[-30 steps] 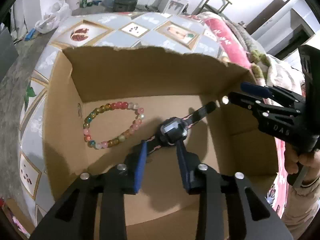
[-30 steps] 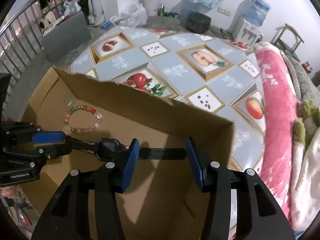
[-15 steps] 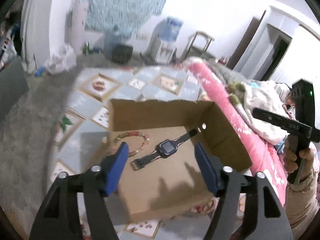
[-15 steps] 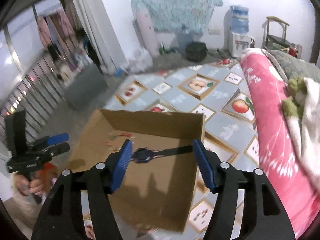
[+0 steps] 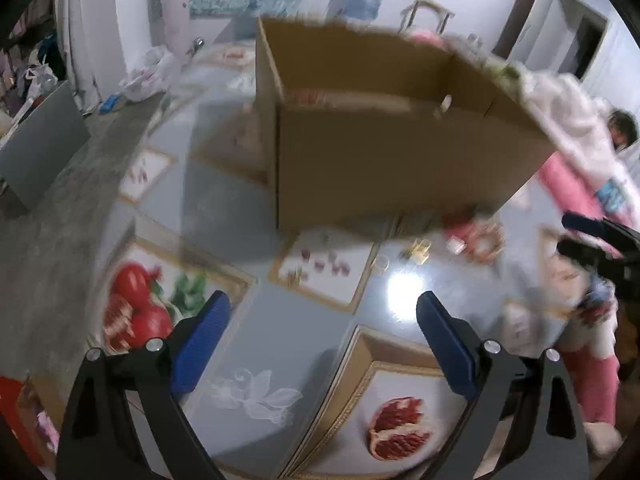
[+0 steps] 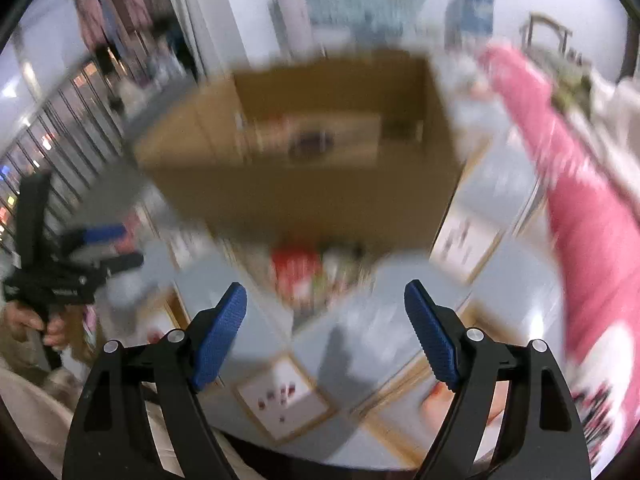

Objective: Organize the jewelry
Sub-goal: 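Withdraw both grippers from the box back to the table, then move the left gripper around the gold ring while the right gripper approaches the pink bracelet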

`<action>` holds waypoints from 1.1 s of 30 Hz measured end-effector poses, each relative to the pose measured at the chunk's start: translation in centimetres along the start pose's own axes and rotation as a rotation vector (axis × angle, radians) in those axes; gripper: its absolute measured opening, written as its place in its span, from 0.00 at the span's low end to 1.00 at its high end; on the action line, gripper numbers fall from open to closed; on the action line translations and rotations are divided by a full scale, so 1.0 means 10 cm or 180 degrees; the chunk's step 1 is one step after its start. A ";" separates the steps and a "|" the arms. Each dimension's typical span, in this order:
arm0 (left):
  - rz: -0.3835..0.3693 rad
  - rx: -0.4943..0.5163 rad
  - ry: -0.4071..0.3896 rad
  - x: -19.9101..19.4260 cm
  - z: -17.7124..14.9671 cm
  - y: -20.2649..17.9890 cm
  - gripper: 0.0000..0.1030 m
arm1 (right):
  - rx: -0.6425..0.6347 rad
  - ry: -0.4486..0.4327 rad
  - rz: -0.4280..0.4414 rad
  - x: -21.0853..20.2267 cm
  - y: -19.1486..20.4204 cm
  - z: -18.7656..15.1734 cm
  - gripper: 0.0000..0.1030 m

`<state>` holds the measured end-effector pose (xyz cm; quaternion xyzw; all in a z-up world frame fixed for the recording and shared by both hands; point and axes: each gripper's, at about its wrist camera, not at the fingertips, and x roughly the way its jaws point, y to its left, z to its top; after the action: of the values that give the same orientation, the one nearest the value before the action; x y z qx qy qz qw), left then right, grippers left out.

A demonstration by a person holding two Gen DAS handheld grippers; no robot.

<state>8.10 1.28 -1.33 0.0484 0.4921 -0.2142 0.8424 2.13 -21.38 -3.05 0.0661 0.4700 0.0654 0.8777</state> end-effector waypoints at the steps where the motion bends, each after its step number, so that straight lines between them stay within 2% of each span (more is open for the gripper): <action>1: 0.0064 0.0022 0.0027 0.09 -0.04 -0.04 0.90 | 0.0015 0.0096 -0.0111 0.12 0.02 -0.06 0.75; 5: 0.0198 0.0118 0.0132 0.28 -0.14 -0.13 0.90 | 0.0129 0.0249 -0.0313 0.35 0.02 -0.16 0.75; 6: 0.0264 0.0139 0.0177 0.32 -0.16 -0.13 0.90 | 0.0115 0.0214 -0.0388 0.36 0.03 -0.17 0.76; 9: 0.0464 0.0274 0.0091 0.33 -0.23 -0.18 0.95 | -0.0029 0.0176 -0.0552 0.40 0.10 -0.16 0.79; 14: 0.0395 0.0197 0.0096 0.31 -0.23 -0.11 0.96 | 0.0044 0.0216 -0.0537 0.45 0.08 -0.12 0.92; 19: 0.0383 0.0226 0.0114 0.31 -0.22 -0.09 0.96 | 0.0057 0.0233 -0.0536 0.44 0.07 -0.09 0.92; 27: 0.0346 0.0304 -0.0016 0.33 -0.28 -0.13 0.96 | 0.0134 0.0204 -0.0398 0.31 -0.05 -0.23 0.92; 29: 0.0328 0.0330 -0.0011 0.34 -0.27 -0.12 0.96 | 0.0276 0.0189 -0.0269 0.26 -0.11 -0.20 0.92; 33: 0.0308 0.0321 0.0015 0.33 -0.26 -0.11 0.96 | 0.0399 -0.0014 0.0086 0.14 -0.16 -0.11 0.91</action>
<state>6.96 0.00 -5.28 0.1151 0.4798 -0.1976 0.8471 2.01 -22.60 -5.08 0.1275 0.4703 0.0475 0.8720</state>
